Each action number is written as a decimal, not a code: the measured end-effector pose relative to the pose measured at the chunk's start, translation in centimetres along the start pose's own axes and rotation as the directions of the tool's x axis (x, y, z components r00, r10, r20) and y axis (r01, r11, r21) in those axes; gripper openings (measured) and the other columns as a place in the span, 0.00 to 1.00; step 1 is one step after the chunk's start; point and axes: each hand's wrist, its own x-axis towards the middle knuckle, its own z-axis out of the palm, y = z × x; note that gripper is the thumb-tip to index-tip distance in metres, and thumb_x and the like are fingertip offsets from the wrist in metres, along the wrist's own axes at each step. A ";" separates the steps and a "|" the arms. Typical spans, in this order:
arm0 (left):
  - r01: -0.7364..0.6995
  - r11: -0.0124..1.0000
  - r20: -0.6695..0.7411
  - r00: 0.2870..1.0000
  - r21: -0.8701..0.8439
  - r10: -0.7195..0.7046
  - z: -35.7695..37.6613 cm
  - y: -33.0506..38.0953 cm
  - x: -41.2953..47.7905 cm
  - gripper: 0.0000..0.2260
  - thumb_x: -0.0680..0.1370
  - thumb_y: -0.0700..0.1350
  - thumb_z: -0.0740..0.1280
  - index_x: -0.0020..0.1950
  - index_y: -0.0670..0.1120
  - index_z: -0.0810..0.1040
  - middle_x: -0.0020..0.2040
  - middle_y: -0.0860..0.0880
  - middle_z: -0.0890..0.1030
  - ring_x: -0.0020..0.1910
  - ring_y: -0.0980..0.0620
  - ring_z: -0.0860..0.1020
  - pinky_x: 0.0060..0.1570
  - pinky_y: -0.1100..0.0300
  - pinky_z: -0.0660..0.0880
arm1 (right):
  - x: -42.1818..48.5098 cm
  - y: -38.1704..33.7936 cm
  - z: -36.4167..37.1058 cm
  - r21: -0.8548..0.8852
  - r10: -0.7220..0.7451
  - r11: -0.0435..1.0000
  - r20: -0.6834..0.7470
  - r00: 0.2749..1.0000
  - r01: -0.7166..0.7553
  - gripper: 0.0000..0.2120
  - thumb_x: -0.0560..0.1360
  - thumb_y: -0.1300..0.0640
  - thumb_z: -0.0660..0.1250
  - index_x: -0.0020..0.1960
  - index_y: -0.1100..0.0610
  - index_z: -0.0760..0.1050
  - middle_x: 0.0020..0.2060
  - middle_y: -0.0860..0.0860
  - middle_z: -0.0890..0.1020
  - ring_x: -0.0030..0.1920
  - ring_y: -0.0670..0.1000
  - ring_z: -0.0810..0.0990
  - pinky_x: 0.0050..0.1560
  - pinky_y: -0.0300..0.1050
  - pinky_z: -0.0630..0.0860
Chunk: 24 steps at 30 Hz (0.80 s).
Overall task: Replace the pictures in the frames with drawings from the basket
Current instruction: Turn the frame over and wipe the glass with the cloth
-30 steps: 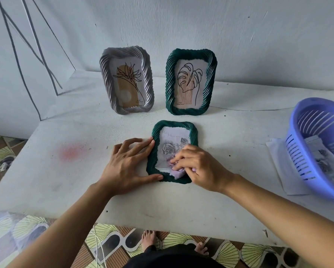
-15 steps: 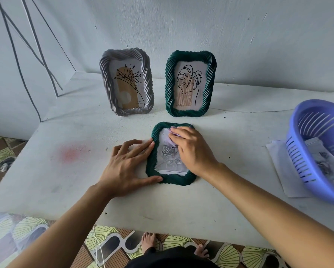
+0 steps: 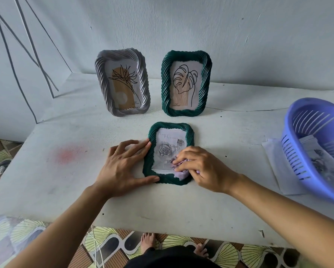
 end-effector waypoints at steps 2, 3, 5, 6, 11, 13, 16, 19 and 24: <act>0.003 1.000 -0.001 1.000 -0.005 -0.003 0.0 0.0 0.0 0.43 0.71 0.78 0.60 0.81 0.57 0.58 0.78 0.64 0.60 0.76 0.58 0.58 0.71 0.56 0.56 | 0.2 0.7 -0.2 -0.053 0.007 0.999 -0.028 1.000 -0.008 0.15 0.72 0.74 0.64 0.48 0.60 0.85 0.51 0.52 0.84 0.55 0.54 0.80 0.56 0.51 0.76; 0.004 1.000 0.001 1.000 -0.006 -0.004 0.0 0.0 0.0 0.43 0.71 0.78 0.60 0.81 0.57 0.58 0.78 0.64 0.60 0.76 0.58 0.58 0.71 0.56 0.56 | 0.3 1.2 -0.4 -0.082 0.015 0.996 -0.048 0.999 -0.019 0.14 0.72 0.73 0.65 0.48 0.60 0.85 0.51 0.52 0.84 0.54 0.54 0.80 0.55 0.51 0.76; 0.006 1.000 0.003 1.000 -0.006 -0.006 0.0 0.0 0.0 0.43 0.71 0.78 0.60 0.81 0.58 0.58 0.79 0.64 0.59 0.76 0.59 0.58 0.71 0.56 0.56 | 0.7 2.2 -0.8 -0.155 0.036 0.987 -0.081 0.996 -0.048 0.14 0.74 0.69 0.63 0.49 0.60 0.85 0.51 0.53 0.85 0.53 0.55 0.80 0.54 0.52 0.77; 0.006 1.000 0.004 1.000 -0.006 -0.006 -0.1 0.0 0.0 0.43 0.71 0.78 0.60 0.81 0.58 0.58 0.79 0.64 0.59 0.76 0.59 0.58 0.72 0.56 0.56 | 1.1 2.6 -1.0 -0.196 0.054 0.978 -0.091 0.994 -0.071 0.15 0.75 0.67 0.61 0.50 0.60 0.85 0.52 0.53 0.85 0.53 0.56 0.80 0.53 0.52 0.78; -0.002 1.000 -0.001 1.000 -0.009 0.002 0.0 0.0 0.0 0.43 0.71 0.78 0.60 0.81 0.58 0.58 0.78 0.64 0.60 0.76 0.58 0.58 0.71 0.57 0.55 | 4.1 3.9 -1.3 -0.356 0.145 0.917 -0.124 0.982 -0.180 0.14 0.72 0.68 0.62 0.49 0.61 0.85 0.51 0.55 0.85 0.52 0.59 0.79 0.51 0.55 0.78; -0.004 1.000 -0.008 1.000 -0.018 0.004 0.0 0.0 0.0 0.43 0.71 0.77 0.61 0.81 0.57 0.59 0.78 0.64 0.60 0.76 0.58 0.58 0.70 0.57 0.55 | 5.0 3.1 -0.8 -0.362 0.188 0.904 -0.144 0.971 -0.229 0.15 0.71 0.68 0.60 0.48 0.61 0.85 0.51 0.56 0.84 0.51 0.58 0.79 0.51 0.53 0.78; -0.010 1.000 -0.012 1.000 -0.016 0.010 0.0 0.1 0.0 0.44 0.71 0.78 0.60 0.81 0.57 0.59 0.78 0.63 0.61 0.75 0.58 0.59 0.70 0.58 0.55 | 6.3 1.8 0.7 -0.350 0.242 0.892 -0.162 0.957 -0.285 0.18 0.72 0.69 0.57 0.51 0.63 0.84 0.55 0.59 0.83 0.53 0.59 0.78 0.54 0.52 0.77; -0.013 1.000 -0.018 1.000 -0.010 0.013 0.0 0.1 0.0 0.44 0.71 0.78 0.60 0.81 0.56 0.59 0.78 0.63 0.61 0.75 0.57 0.59 0.70 0.58 0.55 | 7.6 0.4 2.5 -0.297 0.233 0.915 -0.167 0.958 -0.274 0.18 0.69 0.75 0.65 0.54 0.63 0.83 0.56 0.58 0.83 0.54 0.59 0.79 0.56 0.53 0.77; -0.025 1.000 -0.042 0.999 -0.002 0.025 0.1 0.1 0.0 0.43 0.71 0.77 0.61 0.80 0.55 0.62 0.78 0.62 0.62 0.75 0.55 0.62 0.68 0.58 0.56 | 7.3 -1.3 3.0 -0.228 0.188 0.951 -0.108 0.976 -0.208 0.17 0.73 0.68 0.59 0.58 0.64 0.81 0.58 0.58 0.82 0.56 0.59 0.78 0.60 0.55 0.76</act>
